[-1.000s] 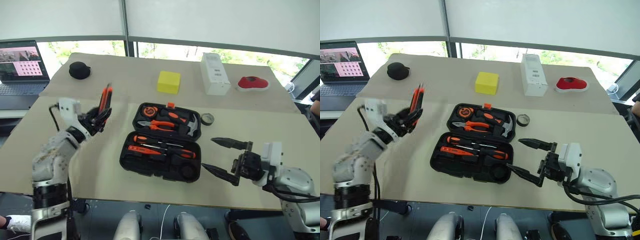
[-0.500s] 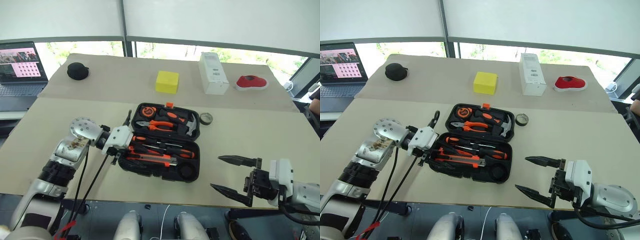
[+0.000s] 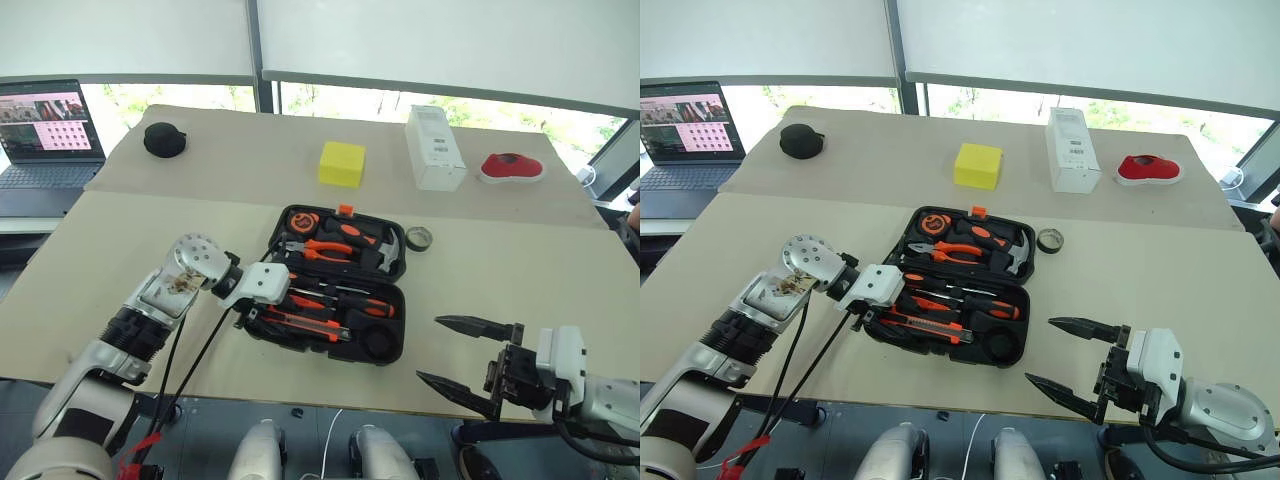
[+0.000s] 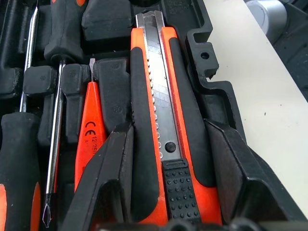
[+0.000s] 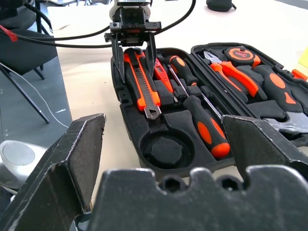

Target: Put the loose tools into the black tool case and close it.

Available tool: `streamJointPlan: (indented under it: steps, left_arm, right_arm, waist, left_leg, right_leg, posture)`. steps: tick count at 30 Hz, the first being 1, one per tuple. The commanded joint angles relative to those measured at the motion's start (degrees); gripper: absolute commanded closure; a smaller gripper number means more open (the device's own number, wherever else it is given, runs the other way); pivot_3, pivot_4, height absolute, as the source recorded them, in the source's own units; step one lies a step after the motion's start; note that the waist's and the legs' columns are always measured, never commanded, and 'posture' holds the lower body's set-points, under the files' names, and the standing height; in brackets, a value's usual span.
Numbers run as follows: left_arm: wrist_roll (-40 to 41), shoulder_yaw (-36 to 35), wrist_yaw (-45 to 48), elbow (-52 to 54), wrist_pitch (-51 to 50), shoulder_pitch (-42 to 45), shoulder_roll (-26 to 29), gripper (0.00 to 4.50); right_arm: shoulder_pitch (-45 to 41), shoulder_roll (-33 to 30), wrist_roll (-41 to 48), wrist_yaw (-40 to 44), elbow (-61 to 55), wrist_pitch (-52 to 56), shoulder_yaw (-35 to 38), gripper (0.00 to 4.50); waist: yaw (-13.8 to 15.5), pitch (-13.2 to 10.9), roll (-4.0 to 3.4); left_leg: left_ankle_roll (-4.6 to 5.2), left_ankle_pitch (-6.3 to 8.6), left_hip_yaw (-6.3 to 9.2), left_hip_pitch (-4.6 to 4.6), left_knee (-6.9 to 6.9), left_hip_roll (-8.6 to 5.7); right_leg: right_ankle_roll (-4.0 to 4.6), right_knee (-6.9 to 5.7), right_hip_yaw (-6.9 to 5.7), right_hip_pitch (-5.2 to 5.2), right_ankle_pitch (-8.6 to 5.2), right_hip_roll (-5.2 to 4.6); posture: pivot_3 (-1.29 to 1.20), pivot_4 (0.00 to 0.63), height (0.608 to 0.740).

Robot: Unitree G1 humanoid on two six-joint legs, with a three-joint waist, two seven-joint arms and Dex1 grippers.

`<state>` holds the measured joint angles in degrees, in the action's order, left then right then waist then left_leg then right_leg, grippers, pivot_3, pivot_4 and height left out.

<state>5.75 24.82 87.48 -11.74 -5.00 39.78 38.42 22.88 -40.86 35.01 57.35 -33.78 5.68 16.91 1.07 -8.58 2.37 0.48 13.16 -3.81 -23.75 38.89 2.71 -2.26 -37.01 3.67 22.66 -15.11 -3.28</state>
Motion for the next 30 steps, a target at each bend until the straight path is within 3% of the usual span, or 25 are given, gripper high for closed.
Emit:
streamJointPlan:
  steps: [1, 8, 10, 15, 21, 26, 27, 30]
  left_arm:
    - [-0.9, 0.4, -0.8, 2.0, -2.9, 0.2, -1.1, 2.75]
    - [-0.8, -0.2, -1.3, 2.2, -2.2, -1.3, -1.8, 2.75]
    - [0.9, -1.6, -1.7, 2.2, -1.5, -2.0, -2.6, 1.70]
    - [10.7, -8.8, 1.6, 2.9, -2.3, -2.2, -4.9, 0.06]
    - [15.3, -14.5, 2.3, -1.0, -0.7, -1.4, -5.5, 0.02]
    - [12.7, -13.9, 4.6, -5.6, 7.8, -3.8, -3.6, 1.29]
    - [11.6, -13.2, 4.7, -6.2, 7.8, -3.9, -3.2, 1.83]
    - [9.5, -12.9, 3.3, -7.9, 11.9, -3.6, -4.4, 2.88]
  right_arm:
    - [-0.7, 0.2, 0.3, -0.6, -1.7, 0.0, 0.3, 0.00]
    - [-2.0, 0.6, -0.1, -1.4, -1.5, 0.1, -1.4, 0.00]
    - [-2.1, 0.7, -0.1, -1.5, -1.4, 0.1, -1.7, 0.00]
    - [-2.2, 0.8, 0.1, -1.6, -1.0, 0.1, -1.8, 0.00]
    - [-2.7, 0.9, 0.1, -1.7, -0.1, 0.1, -1.8, 0.00]
    - [-2.7, 1.5, -0.5, -2.1, 0.7, -0.5, -1.6, 0.00]
    - [-2.7, 1.7, -0.6, -2.2, 0.7, -0.6, -1.6, 0.00]
    - [-2.4, 2.0, -0.7, -2.3, 0.7, -0.8, -1.6, 0.00]
  waist:
    - [0.1, 0.0, 0.00]
    - [0.1, 0.0, 0.00]
    - [0.2, 0.0, 0.00]
    - [0.0, 0.0, 0.01]
    - [-0.7, 0.0, 0.00]
    - [-0.7, 0.0, 0.00]
    - [-0.7, 0.0, 0.00]
    - [-0.3, 0.0, 0.00]
  left_leg:
    - [0.02, -0.01, 0.01, 0.00, 0.02, -0.01]
    - [0.03, -0.01, 0.04, -0.01, 0.02, -0.02]
    - [0.03, -0.01, 0.05, -0.01, 0.03, -0.03]
    - [0.03, -0.02, 0.07, -0.05, 0.03, -0.01]
    - [0.03, -0.02, 0.12, -0.04, 0.01, 0.02]
    - [0.03, -0.01, 0.11, -0.04, -0.01, 0.02]
    - [0.03, -0.02, 0.11, -0.03, 0.00, 0.02]
    - [0.03, -0.02, 0.09, -0.04, 0.02, 0.01]
  right_leg:
    - [-0.02, 0.00, 0.00, -0.03, 0.00, 0.00]
    - [-0.02, 0.01, 0.00, -0.04, 0.00, 0.00]
    - [-0.02, 0.01, 0.00, -0.05, 0.00, -0.01]
    - [-0.03, 0.01, 0.00, -0.01, 0.00, -0.01]
    - [0.00, -0.03, 0.00, 0.04, 0.00, 0.08]
    - [0.00, -0.03, 0.00, 0.04, 0.00, 0.08]
    - [0.00, -0.03, 0.00, 0.04, 0.00, 0.07]
    - [0.00, -0.03, 0.00, 0.02, 0.00, 0.06]
  posture:
    - [0.00, 0.150, 0.740]
    - [0.00, 0.150, 0.740]
    - [0.00, 0.150, 0.740]
    - [0.00, 0.150, 0.740]
    - [0.00, 0.150, 0.740]
    - [0.00, 0.150, 0.740]
    - [0.00, 0.150, 0.740]
    - [0.00, 0.150, 0.740]
